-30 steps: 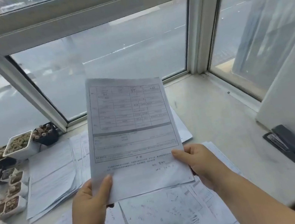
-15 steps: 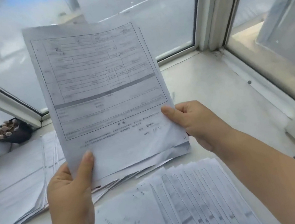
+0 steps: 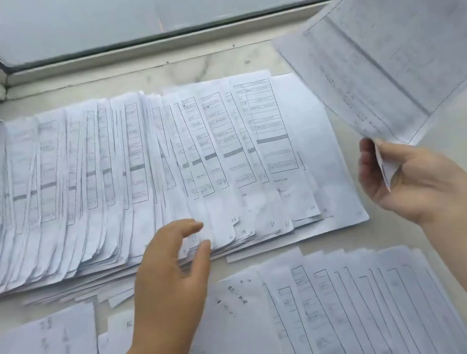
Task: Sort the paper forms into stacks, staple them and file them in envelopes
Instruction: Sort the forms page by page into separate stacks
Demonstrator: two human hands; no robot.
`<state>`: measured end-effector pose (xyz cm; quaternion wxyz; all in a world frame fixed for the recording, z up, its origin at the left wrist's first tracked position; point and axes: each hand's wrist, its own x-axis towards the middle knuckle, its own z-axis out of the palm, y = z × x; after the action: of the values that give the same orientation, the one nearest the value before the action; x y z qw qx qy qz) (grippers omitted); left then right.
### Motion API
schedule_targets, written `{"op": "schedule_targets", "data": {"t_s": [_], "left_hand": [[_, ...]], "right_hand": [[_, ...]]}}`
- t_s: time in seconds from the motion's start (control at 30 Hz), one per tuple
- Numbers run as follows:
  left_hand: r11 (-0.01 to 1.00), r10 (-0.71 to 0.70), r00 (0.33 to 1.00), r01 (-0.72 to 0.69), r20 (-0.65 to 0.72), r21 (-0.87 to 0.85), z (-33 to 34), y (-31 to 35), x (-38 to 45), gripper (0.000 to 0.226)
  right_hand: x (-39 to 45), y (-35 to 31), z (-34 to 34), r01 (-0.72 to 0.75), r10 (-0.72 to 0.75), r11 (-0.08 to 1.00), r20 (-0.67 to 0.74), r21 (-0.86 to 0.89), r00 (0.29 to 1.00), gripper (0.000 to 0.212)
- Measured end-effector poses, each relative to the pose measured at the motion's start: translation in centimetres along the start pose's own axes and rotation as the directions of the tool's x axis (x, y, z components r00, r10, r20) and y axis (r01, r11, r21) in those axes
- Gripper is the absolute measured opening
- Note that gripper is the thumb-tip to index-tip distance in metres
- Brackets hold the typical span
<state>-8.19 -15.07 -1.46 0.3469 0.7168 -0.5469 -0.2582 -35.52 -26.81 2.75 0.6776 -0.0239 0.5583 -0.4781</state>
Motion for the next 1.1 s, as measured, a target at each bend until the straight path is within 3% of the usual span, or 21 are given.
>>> {"op": "schedule_targets", "data": {"t_s": [0.1, 0.23, 0.4, 0.57, 0.77, 0.9, 1.0, 1.1], "left_hand": [[0.973, 0.132, 0.987, -0.146, 0.091, 0.178, 1.5, -2.6, 0.1, 0.031], [0.973, 0.063, 0.994, -0.082, 0.092, 0.216, 2.7, -3.9, 0.6, 0.037], [0.947, 0.101, 0.990, -0.127, 0.102, 0.295, 3.3, -3.6, 0.8, 0.052], [0.940, 0.229, 0.964, -0.255, 0.134, 0.226, 4.1, -2.3, 1.4, 0.053], [0.946, 0.102, 0.988, -0.131, 0.113, 0.296, 7.1, -0.8, 1.8, 0.063], [0.959, 0.108, 0.989, -0.130, 0.099, 0.251, 7.1, -0.7, 1.9, 0.054], [0.979, 0.113, 0.992, -0.122, 0.064, 0.162, 6.4, -0.9, 2.1, 0.031], [0.999, 0.029, 0.999, -0.028, -0.017, 0.031, 5.6, -1.0, 2.3, 0.009]], "right_hand": [[0.1, 2.4, 2.4, -0.101, 0.091, 0.992, 0.133, 0.070, 0.987, 0.028], [0.5, 5.9, 5.5, -0.174, 0.185, 0.983, 0.284, -0.063, 0.941, 0.038], [0.9, 7.0, 7.0, -0.129, 0.178, 0.973, 0.266, -0.193, 0.947, 0.028], [1.5, 5.6, 5.4, -0.102, 0.154, 0.967, 0.215, -0.231, 0.964, 0.046], [1.6, 6.0, 5.0, -0.136, 0.192, 0.970, 0.287, -0.204, 0.938, 0.031], [2.0, 7.0, 5.6, -0.162, 0.244, 0.943, 0.276, -0.291, 0.930, 0.019], [2.1, 7.2, 6.3, -0.166, 0.272, 0.924, 0.286, -0.344, 0.919, 0.018], [2.1, 7.8, 7.3, -0.170, 0.294, 0.913, 0.309, -0.371, 0.904, 0.016]]}}
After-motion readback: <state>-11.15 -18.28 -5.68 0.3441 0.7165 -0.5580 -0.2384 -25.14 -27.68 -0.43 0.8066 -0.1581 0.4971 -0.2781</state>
